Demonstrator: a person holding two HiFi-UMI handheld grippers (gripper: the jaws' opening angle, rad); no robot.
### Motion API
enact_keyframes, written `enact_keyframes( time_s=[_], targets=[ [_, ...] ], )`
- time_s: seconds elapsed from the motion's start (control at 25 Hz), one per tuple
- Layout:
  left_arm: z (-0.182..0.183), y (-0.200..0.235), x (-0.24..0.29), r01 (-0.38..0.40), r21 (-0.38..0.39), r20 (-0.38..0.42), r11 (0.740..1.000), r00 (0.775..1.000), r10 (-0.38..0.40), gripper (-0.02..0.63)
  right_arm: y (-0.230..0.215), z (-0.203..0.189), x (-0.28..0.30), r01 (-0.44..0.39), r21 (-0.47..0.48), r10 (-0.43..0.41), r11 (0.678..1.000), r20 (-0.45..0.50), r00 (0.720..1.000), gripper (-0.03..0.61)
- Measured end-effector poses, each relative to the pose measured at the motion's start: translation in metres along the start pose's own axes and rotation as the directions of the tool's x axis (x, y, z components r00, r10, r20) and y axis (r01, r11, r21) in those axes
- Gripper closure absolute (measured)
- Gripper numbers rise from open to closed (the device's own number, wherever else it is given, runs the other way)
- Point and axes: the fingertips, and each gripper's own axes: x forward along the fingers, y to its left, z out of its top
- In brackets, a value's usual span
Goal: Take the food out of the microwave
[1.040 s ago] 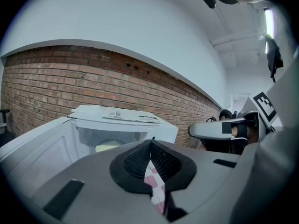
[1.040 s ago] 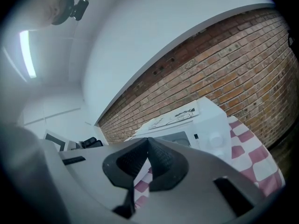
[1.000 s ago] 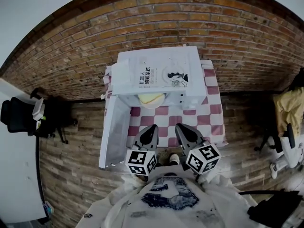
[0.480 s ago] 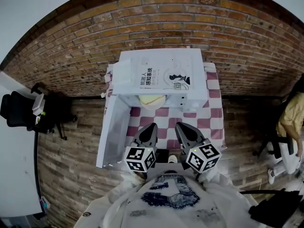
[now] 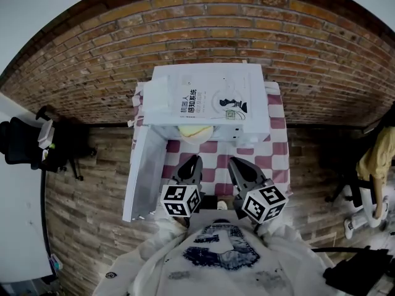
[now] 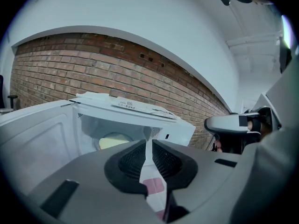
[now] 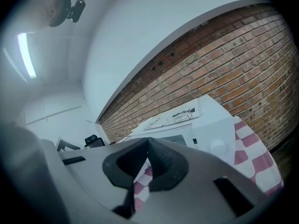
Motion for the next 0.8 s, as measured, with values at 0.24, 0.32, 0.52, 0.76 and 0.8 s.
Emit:
enact_keyframes(
  time_s=[0.24, 0.32, 0.52, 0.76, 0.8],
  targets=[
    [-0.003, 0.007, 0.011, 0.027, -0.046, 0.007, 0.999, 1.000, -0.027, 0.486, -0.006, 0.001, 0.008, 0.007, 0.007, -0.007, 1.000, -0.008, 1.000, 0.564],
    [-0.001, 0.008, 0.016, 0.053, -0.077, 0.037, 0.996, 0.998, -0.050, 0.475, -0.008, 0.002, 0.011, 0.008, 0.008, -0.008, 1.000, -0.010, 1.000, 0.565],
    [0.001, 0.004, 0.027, 0.122, -0.120, 0.076, 0.985, 0.991, -0.113, 0.316, -0.012, 0.005, 0.015, 0.016, 0.011, -0.016, 1.000, -0.013, 1.000, 0.565],
    [-0.012, 0.005, 0.042, 0.132, -0.146, 0.041, 0.980, 0.991, -0.127, 0.278, -0.020, 0.007, 0.018, 0.030, 0.015, -0.030, 0.999, -0.016, 0.999, 0.565],
    [-0.014, 0.006, 0.044, 0.132, -0.145, 0.036, 0.981, 0.991, -0.128, 0.278, -0.021, 0.007, 0.019, 0.033, 0.016, -0.032, 0.999, -0.017, 0.999, 0.565]
  ],
)
